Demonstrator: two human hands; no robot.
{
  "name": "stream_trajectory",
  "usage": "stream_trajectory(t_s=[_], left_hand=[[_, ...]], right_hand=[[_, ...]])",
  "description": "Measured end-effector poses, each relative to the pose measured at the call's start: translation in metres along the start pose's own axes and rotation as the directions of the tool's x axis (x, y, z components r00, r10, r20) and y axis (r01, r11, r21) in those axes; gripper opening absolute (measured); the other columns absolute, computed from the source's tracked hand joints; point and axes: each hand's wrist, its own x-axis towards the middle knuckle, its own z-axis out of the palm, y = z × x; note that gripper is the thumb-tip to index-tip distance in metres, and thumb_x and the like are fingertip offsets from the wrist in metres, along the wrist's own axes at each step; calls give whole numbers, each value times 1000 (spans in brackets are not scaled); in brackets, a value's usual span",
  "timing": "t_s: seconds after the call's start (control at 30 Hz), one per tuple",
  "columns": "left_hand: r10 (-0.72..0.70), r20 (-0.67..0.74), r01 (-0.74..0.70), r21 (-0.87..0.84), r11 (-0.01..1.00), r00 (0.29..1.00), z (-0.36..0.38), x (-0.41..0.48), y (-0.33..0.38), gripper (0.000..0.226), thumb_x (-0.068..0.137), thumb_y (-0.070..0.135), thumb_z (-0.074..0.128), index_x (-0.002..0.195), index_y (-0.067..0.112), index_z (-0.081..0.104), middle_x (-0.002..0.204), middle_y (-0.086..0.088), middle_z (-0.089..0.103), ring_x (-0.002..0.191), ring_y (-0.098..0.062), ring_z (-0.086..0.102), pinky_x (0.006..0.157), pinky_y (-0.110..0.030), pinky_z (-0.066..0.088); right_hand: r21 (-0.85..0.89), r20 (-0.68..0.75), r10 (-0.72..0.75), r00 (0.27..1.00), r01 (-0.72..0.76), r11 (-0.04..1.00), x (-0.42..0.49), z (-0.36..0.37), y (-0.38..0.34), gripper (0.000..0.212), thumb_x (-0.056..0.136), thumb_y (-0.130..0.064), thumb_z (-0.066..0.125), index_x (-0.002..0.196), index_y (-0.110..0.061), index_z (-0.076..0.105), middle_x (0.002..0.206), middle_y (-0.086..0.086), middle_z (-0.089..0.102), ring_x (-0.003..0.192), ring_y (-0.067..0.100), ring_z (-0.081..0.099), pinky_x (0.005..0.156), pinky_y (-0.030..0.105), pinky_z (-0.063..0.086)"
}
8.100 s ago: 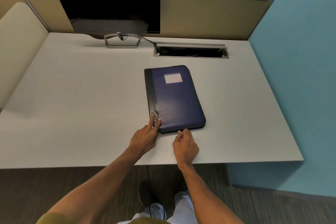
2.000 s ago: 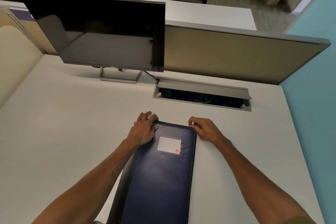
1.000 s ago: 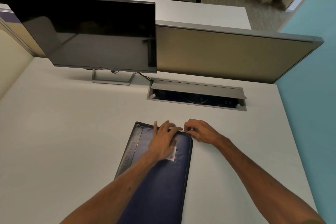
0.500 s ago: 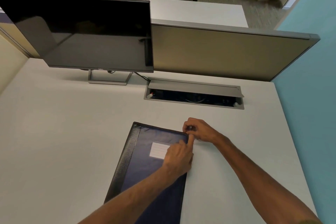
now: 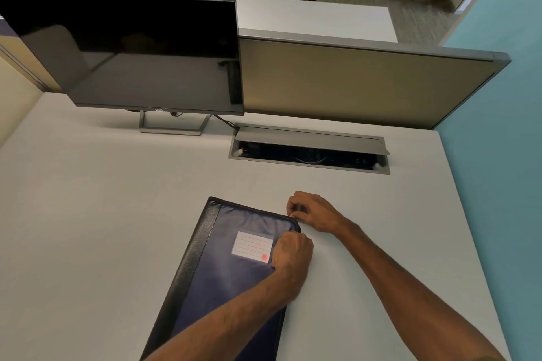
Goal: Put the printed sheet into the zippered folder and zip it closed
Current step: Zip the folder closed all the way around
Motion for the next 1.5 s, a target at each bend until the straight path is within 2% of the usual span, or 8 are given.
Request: stream_trajectory(t_s=[0.23,0.47,0.8,0.93,1.07,1.17,1.37,1.5], left_hand=[[22,83,-26,44,999,996,7,9,-18,51,110,20,55,156,1,43,158,-20,48,148,-37,46,125,-46,34],[62,-116,-55,63,996,991,12,-1,-27,36,110,5,52,143,-6,54,147,-26,57,138,-41,56,116,-48,45],[200,-88,-171,264,949,976,-6,-13,-38,41,114,17,38,146,-5,53,152,-23,54,140,-38,53,115,-45,44],[286,-100,-226,395,891,953,-4,-11,-48,35,111,-1,42,143,-10,53,149,-29,54,139,-43,53,115,-49,45],[313,-142,-233,407,883,939,-9,-16,-59,26,106,-6,47,127,-6,64,129,-21,68,118,-35,69,86,-38,55],[298,-82,-249,370,895,951,-19,-25,-66,22,105,-6,50,119,-5,67,118,-19,72,107,-34,72,71,-36,43],[358,-66,-314,352,882,931,-23,-47,-90,20,106,0,49,108,-2,68,97,-12,73,68,-25,52,57,-34,41],[419,-74,-363,380,851,905,-16,-69,-103,22,106,3,46,93,-1,63,87,-14,71,67,-28,64,45,-31,28]], right_hand=[[59,17,-12,1000,11,998,7,8,-3,17,106,-17,63,118,-7,70,122,12,69,111,27,66,105,37,58],[12,74,-57,996,56,998,0,3,10,10,103,-16,67,108,-10,72,112,6,69,103,25,65,96,40,58],[12,35,-127,991,127,992,26,10,-15,11,106,-16,61,108,-10,70,114,6,68,102,23,65,96,38,59],[134,65,-70,995,61,989,18,7,-5,11,106,-17,61,106,-12,70,101,7,74,87,19,71,82,34,63],[315,5,23,1000,-23,949,6,14,-5,8,100,-8,65,101,-9,72,94,8,77,86,24,76,79,27,65],[373,-56,70,996,-44,927,0,27,-10,9,96,-2,67,97,-7,74,92,10,78,85,22,76,76,18,58],[497,-123,154,980,-74,865,-24,52,-20,3,95,-1,69,93,-1,70,84,22,75,72,41,74,71,44,64],[517,-181,203,962,-83,852,-46,76,-35,8,93,2,69,88,-4,70,77,21,74,64,41,73,63,39,61]])
